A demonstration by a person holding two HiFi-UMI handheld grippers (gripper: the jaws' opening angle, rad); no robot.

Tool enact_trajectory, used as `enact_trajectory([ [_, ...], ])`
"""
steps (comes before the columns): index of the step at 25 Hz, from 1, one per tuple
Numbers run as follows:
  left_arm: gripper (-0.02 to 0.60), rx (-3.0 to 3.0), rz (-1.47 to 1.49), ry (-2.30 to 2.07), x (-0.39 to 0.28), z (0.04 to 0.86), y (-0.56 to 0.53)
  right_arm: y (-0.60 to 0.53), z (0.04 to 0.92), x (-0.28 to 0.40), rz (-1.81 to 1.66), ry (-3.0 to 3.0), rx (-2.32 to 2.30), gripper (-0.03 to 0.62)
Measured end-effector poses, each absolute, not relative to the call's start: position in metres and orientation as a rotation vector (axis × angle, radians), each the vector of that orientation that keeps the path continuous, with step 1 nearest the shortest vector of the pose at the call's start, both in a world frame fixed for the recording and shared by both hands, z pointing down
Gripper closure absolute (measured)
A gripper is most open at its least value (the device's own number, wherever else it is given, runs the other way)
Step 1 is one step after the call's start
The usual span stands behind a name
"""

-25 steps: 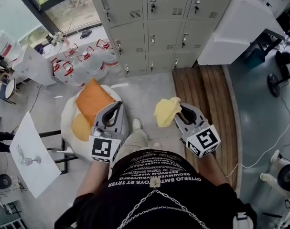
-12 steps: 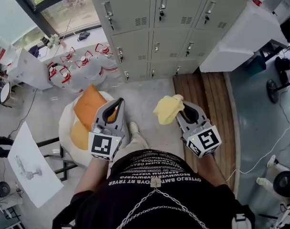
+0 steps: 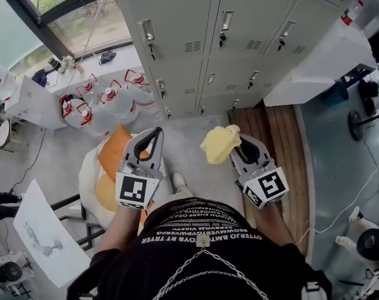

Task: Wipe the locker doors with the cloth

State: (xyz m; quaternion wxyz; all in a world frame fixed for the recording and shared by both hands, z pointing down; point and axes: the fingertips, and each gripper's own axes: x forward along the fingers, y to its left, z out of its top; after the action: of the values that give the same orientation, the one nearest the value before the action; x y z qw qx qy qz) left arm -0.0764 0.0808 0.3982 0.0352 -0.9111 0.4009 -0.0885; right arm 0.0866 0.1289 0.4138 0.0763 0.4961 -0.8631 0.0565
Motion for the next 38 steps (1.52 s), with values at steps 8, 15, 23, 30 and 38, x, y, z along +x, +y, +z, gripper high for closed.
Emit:
enact_trajectory([
  [8,0.576,-2.839,-0.245,1.173,-0.085,0.397,0.031,0.084,0.4,0.078,0.105,-2.55,1.521,0.531],
  [15,0.575,-2.886,-0.19,1.088,-0.091,0.392,0.002,0.063,0.382,0.075,0.04,-2.493,1.612,0.53],
  [23,0.576,-2.894,-0.158,1.048,-0.091,0.387,-0.012,0.06,0.381,0.068,0.025,-2.462,1.622,0.531],
  [30,0.577,-2.9,-0.187,1.036,-0.077,0.391,-0.013,0.055,0.39,0.073,0.058,-2.484,1.604,0.53],
  [38,0.577,-2.861,-0.244,1.15,-0.077,0.398,-0.037,0.018,0.402,0.074,0.092,-2.573,1.505,0.53],
])
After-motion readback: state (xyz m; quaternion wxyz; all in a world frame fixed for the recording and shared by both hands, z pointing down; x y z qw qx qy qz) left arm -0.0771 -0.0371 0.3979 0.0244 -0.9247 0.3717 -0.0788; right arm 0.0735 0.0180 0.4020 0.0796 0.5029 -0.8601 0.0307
